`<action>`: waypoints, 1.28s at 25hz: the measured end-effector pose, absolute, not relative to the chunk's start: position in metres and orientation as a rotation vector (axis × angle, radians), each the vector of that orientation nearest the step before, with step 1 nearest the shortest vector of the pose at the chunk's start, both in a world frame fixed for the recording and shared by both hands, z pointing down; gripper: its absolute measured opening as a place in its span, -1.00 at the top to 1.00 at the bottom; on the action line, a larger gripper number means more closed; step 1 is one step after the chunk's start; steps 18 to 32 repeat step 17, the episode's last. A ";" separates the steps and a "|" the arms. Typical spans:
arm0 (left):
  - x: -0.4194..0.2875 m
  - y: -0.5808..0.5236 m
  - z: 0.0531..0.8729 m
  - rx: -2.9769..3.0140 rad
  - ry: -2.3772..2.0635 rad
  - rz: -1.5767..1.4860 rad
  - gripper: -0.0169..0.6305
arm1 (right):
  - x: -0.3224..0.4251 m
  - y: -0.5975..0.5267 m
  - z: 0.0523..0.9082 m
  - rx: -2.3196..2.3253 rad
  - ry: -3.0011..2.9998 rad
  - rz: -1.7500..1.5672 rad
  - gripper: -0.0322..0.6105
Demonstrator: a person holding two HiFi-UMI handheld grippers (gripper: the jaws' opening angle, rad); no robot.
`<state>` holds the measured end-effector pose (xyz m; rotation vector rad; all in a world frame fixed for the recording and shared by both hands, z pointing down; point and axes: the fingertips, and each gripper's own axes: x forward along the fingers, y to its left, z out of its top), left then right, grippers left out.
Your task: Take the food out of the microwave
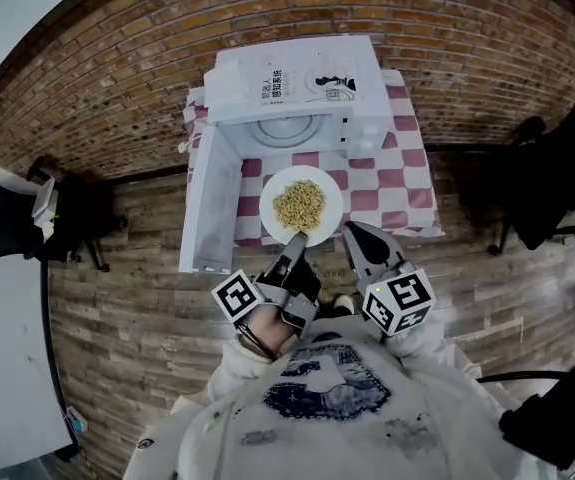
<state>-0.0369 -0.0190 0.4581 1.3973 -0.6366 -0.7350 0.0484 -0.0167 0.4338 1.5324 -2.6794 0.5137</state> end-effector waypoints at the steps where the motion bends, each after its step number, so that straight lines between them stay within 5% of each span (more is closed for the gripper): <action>1: -0.036 -0.019 0.458 1.396 -0.637 -0.737 0.87 | 0.049 -0.017 0.434 1.531 -2.681 0.514 0.86; 32: -0.040 -0.022 0.463 1.369 -0.645 -0.761 0.87 | 0.042 -0.023 0.440 1.472 -2.692 0.522 0.86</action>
